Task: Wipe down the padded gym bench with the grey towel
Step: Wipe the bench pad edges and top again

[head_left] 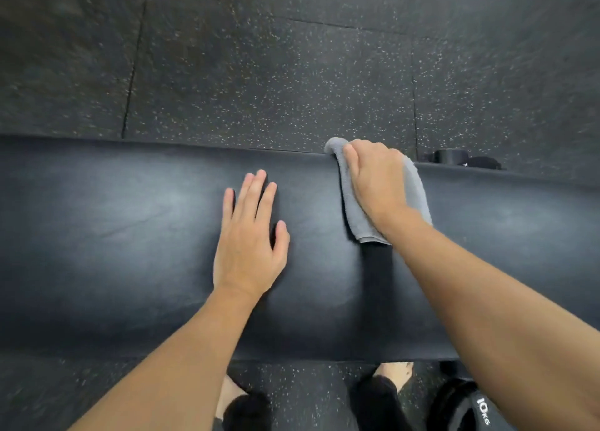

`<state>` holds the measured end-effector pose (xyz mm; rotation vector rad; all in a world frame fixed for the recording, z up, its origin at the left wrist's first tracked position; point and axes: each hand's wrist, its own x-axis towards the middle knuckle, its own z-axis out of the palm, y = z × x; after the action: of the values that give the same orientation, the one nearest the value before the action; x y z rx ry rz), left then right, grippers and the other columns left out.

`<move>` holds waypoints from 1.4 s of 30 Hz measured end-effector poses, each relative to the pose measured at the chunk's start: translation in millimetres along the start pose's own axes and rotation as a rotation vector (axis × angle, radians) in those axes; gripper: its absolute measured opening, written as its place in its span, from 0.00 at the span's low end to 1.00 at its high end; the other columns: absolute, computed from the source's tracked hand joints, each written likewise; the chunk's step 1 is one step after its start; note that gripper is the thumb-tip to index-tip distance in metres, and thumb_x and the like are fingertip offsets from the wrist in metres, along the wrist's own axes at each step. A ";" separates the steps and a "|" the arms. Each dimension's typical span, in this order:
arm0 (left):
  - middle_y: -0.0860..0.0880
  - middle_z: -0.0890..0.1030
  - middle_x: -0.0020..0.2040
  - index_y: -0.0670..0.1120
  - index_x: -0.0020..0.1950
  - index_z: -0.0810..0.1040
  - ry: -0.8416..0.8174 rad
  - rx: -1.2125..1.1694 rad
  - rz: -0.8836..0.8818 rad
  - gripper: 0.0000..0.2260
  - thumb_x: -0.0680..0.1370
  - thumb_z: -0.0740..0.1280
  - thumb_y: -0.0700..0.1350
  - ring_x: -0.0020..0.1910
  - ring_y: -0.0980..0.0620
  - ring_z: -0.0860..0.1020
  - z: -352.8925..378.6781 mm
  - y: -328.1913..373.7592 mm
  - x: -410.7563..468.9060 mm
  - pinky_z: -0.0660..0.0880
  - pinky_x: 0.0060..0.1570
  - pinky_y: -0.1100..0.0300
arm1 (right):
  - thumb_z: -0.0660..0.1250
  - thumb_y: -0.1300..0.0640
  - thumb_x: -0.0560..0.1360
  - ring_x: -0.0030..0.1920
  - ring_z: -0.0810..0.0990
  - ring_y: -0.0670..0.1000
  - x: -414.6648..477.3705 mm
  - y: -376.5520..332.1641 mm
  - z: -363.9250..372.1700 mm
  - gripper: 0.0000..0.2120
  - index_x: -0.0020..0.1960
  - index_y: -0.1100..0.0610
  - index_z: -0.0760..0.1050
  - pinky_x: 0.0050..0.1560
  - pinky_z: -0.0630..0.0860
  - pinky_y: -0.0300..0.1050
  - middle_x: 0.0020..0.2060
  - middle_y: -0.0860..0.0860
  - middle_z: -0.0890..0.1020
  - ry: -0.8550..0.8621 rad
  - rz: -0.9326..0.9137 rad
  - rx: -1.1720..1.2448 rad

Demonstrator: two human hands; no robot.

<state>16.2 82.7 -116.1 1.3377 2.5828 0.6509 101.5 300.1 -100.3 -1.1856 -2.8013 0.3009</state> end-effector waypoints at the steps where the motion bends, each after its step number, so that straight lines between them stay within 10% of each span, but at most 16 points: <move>1: 0.43 0.66 0.81 0.39 0.77 0.69 0.013 -0.079 -0.014 0.25 0.81 0.57 0.46 0.82 0.45 0.61 -1.4 -1.4 0.3 0.52 0.82 0.45 | 0.53 0.53 0.85 0.43 0.77 0.61 4.9 -34.4 9.9 0.16 0.42 0.53 0.72 0.44 0.61 0.52 0.41 0.54 0.82 -0.005 -0.021 -0.005; 6: 0.43 0.65 0.81 0.39 0.77 0.69 -0.027 -0.093 0.011 0.24 0.81 0.58 0.44 0.80 0.45 0.63 -26.1 -37.7 -2.3 0.56 0.81 0.47 | 0.54 0.52 0.85 0.46 0.79 0.58 15.8 -124.3 32.6 0.13 0.48 0.53 0.75 0.44 0.62 0.52 0.45 0.51 0.81 -0.064 -0.154 -0.042; 16: 0.40 0.63 0.81 0.41 0.79 0.66 0.018 0.236 -0.141 0.26 0.82 0.55 0.50 0.81 0.38 0.61 -104.2 -192.0 -19.0 0.57 0.77 0.35 | 0.47 0.46 0.86 0.45 0.77 0.62 -1.9 -26.7 -10.2 0.20 0.43 0.52 0.70 0.49 0.74 0.59 0.42 0.54 0.81 -0.122 0.083 -0.043; 26: 0.42 0.66 0.80 0.38 0.77 0.68 0.151 -0.085 -0.184 0.23 0.83 0.54 0.43 0.81 0.45 0.62 -99.0 -199.6 -22.9 0.51 0.83 0.47 | 0.51 0.52 0.86 0.49 0.80 0.61 35.7 -273.8 59.4 0.15 0.49 0.54 0.74 0.50 0.67 0.55 0.48 0.54 0.83 -0.154 -0.167 0.018; 31: 0.42 0.67 0.79 0.38 0.76 0.68 0.239 -0.262 -0.253 0.22 0.83 0.56 0.42 0.79 0.45 0.65 -101.2 -199.3 -24.6 0.66 0.76 0.39 | 0.53 0.44 0.84 0.56 0.79 0.58 30.1 -326.0 83.5 0.19 0.60 0.55 0.76 0.54 0.68 0.55 0.55 0.52 0.83 -0.102 -0.243 -0.011; 37: 0.45 0.66 0.81 0.40 0.78 0.68 0.221 -0.328 -0.312 0.23 0.84 0.54 0.45 0.80 0.49 0.63 -108.8 -198.8 -23.2 0.57 0.78 0.67 | 0.45 0.51 0.83 0.78 0.64 0.58 -21.4 -296.2 81.1 0.27 0.80 0.54 0.62 0.75 0.60 0.60 0.80 0.51 0.65 -0.101 -0.307 0.054; 42: 0.47 0.62 0.82 0.40 0.78 0.67 0.124 -0.286 -0.379 0.20 0.86 0.57 0.42 0.82 0.50 0.58 -110.3 -178.3 -36.7 0.56 0.82 0.44 | 0.49 0.50 0.85 0.82 0.57 0.55 -101.8 -269.0 71.5 0.25 0.82 0.50 0.58 0.79 0.56 0.59 0.82 0.48 0.58 -0.146 -0.323 0.070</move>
<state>-130.6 -70.5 -99.6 0.7184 2.6040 1.0049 -27.3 33.4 -113.0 -0.7071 -3.0154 0.4691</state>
